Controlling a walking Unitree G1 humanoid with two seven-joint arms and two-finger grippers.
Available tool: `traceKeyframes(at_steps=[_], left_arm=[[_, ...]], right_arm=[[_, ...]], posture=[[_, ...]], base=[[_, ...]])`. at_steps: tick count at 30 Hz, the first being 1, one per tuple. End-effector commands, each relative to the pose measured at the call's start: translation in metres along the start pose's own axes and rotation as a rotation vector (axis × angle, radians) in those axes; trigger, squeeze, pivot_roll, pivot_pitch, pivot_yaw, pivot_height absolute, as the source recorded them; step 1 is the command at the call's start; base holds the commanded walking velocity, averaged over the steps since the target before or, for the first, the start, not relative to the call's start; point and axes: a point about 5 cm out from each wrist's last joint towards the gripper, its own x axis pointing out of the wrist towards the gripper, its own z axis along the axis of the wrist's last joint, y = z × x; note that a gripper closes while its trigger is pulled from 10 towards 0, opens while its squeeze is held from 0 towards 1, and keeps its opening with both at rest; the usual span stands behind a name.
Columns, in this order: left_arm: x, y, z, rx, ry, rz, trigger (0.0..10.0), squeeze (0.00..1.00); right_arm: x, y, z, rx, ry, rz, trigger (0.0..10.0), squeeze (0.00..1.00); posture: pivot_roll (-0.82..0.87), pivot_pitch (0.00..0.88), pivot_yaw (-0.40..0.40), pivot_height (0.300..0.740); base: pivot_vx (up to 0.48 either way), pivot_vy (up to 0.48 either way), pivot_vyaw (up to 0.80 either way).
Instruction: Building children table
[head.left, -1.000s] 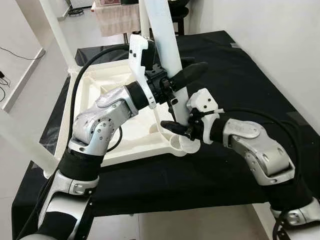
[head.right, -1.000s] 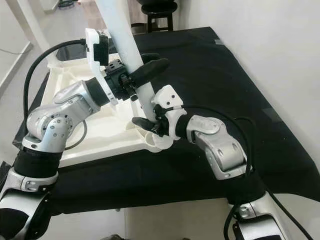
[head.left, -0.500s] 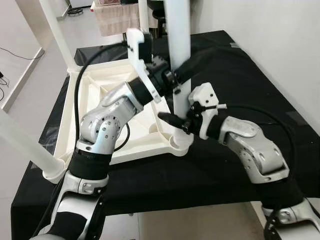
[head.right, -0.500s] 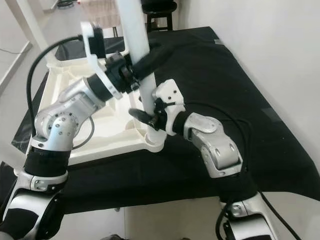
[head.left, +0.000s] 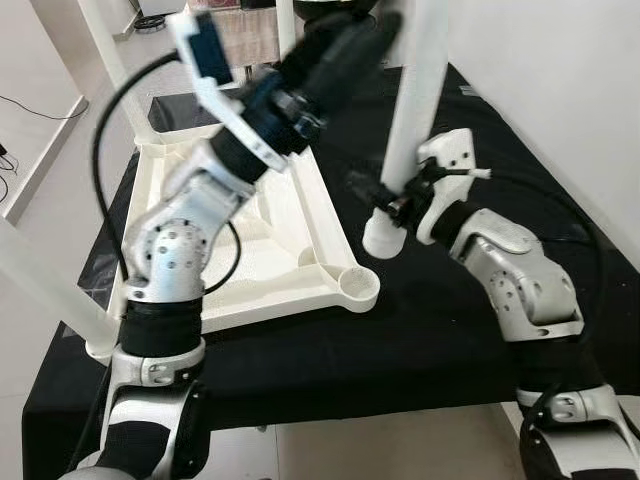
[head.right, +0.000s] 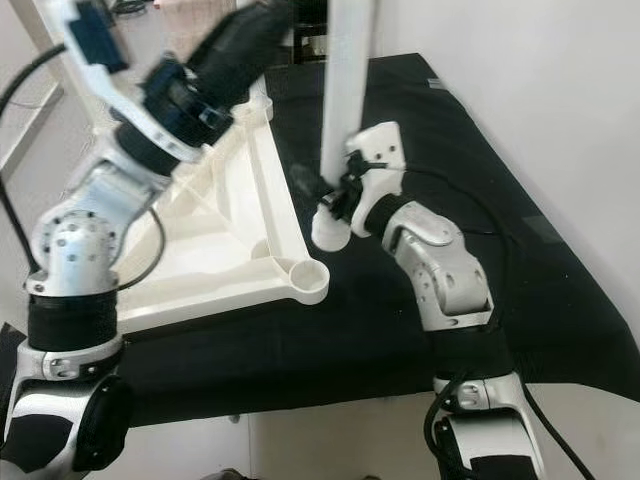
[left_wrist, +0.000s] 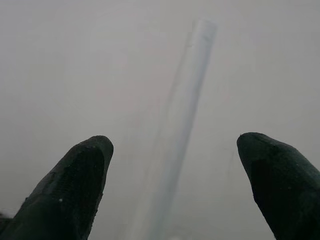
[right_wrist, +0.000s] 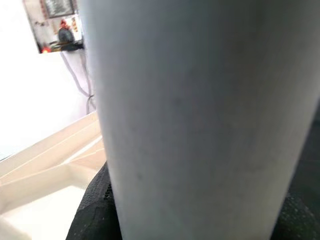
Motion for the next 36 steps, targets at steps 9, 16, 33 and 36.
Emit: traceKeyframes(at_steps=[9, 16, 33, 36], left_arm=[[-0.036, 0.034, -0.001, 0.204, 0.034, 0.404, 10.0, 0.0], [-0.066, 0.033, -0.043, 0.194, 0.177, 0.547, 10.0, 0.0], [-0.107, -0.011, -0.098, 0.117, 0.423, 0.497, 10.0, 0.0], [-0.114, -0.02, -0.105, 0.122, 0.492, 0.444, 10.0, 0.0]], right_arm=[[-0.012, -0.06, 0.016, 0.047, -0.103, -0.411, 10.0, 0.0], [-0.019, -0.072, 0.023, 0.014, -0.166, -0.522, 10.0, 0.0], [-0.015, -0.034, 0.022, -0.018, -0.239, -0.154, 10.0, 0.0], [-0.018, -0.019, 0.02, -0.119, -0.208, 0.014, 10.0, 0.0]], posture=[[-0.01, 0.114, 0.026, 0.74], [0.0, 0.119, 0.023, 0.74], [0.01, 0.121, 0.011, 0.74], [0.02, 0.123, 0.008, 0.74]], base=[[0.0, 0.0, 0.0], [0.0, 0.0, 0.0], [0.0, 0.0, 0.42], [0.0, 0.0, 0.8]])
